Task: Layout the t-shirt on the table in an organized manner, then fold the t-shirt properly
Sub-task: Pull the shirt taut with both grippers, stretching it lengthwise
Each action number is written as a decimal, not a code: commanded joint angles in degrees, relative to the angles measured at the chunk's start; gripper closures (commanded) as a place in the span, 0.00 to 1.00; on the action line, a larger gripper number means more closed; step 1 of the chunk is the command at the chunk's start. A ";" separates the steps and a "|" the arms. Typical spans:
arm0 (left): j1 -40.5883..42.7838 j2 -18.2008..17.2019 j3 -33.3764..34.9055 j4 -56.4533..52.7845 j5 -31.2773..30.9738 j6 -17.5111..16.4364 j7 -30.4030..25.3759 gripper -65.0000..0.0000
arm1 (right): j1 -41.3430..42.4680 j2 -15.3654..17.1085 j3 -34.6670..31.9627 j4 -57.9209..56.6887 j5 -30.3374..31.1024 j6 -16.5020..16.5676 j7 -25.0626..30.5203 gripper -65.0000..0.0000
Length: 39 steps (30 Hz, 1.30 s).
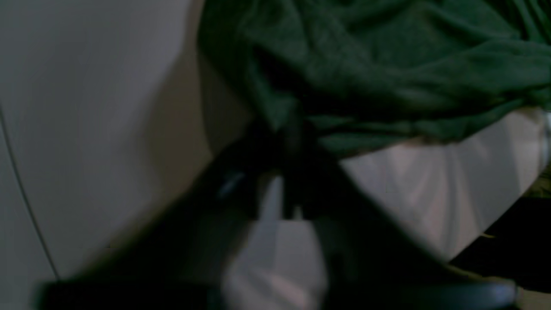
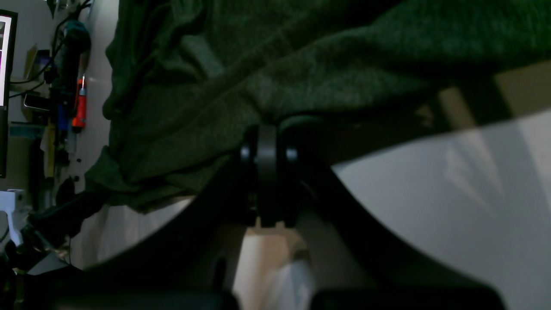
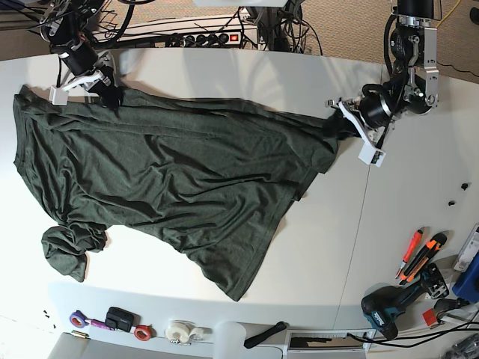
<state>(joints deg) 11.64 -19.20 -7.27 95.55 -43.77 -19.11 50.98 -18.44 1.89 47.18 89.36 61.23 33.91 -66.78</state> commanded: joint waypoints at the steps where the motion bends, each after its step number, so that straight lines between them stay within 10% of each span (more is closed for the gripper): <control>1: -0.20 -0.48 -0.09 0.50 0.00 0.00 0.46 1.00 | -0.48 0.20 0.07 0.20 -0.20 -0.31 -0.98 1.00; 39: 14.25 -0.63 -19.28 3.10 -18.03 -10.47 7.61 1.00 | -8.26 1.90 6.93 0.26 11.41 1.46 -11.04 1.00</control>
<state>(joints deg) 25.87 -19.05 -25.98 97.67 -60.66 -29.34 59.22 -26.35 2.98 53.60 88.97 72.31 35.75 -78.41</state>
